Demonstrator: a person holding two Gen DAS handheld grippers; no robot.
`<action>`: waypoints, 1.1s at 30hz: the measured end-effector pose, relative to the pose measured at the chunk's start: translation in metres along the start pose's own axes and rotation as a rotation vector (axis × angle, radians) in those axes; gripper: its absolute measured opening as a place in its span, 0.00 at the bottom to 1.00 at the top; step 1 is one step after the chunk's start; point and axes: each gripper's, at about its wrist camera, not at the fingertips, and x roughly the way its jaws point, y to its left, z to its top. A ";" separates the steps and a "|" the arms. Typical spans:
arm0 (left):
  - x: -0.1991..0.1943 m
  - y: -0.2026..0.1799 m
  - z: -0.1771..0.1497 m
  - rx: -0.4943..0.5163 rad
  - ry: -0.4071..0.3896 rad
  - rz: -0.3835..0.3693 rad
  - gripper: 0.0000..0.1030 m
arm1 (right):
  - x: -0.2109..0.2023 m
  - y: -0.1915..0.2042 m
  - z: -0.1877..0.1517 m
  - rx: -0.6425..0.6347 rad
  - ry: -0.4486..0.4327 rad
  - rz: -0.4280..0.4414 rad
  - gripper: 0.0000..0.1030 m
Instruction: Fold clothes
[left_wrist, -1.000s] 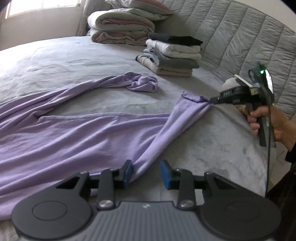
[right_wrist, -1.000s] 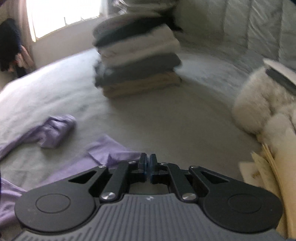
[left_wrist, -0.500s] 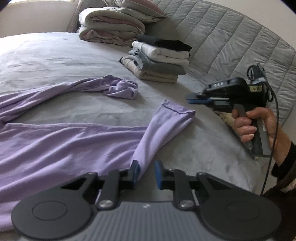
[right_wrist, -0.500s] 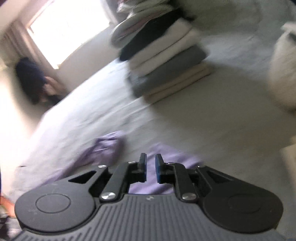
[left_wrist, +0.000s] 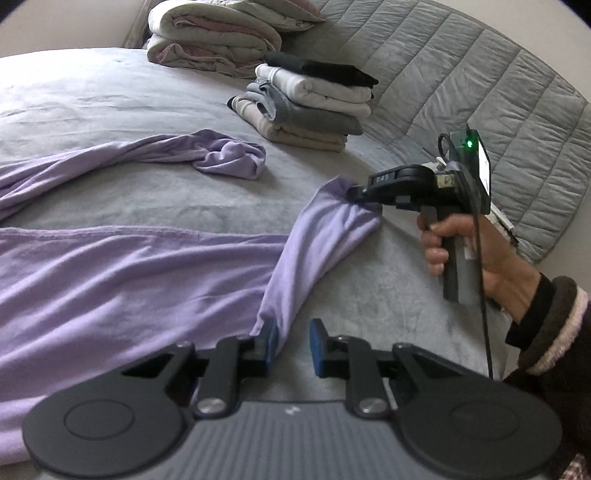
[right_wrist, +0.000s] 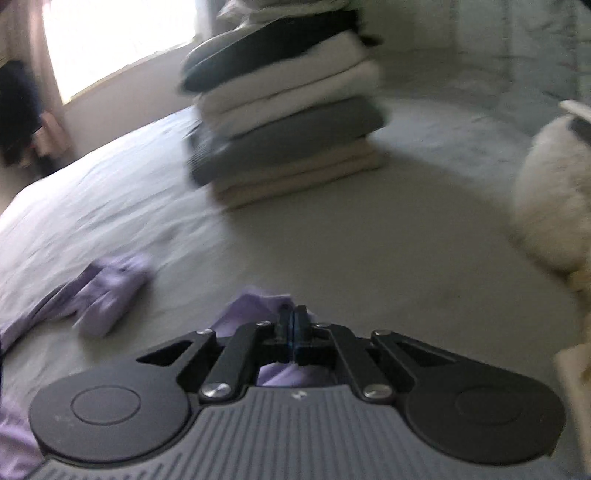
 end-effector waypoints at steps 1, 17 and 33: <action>0.000 0.001 0.000 -0.004 0.000 -0.003 0.19 | 0.000 -0.005 0.003 0.010 -0.015 -0.027 0.17; 0.000 -0.002 0.000 -0.012 -0.010 -0.001 0.20 | 0.005 0.027 0.011 0.147 0.087 0.199 0.38; -0.013 -0.018 -0.001 0.098 -0.042 0.071 0.25 | -0.033 0.018 -0.004 0.030 -0.008 0.085 0.00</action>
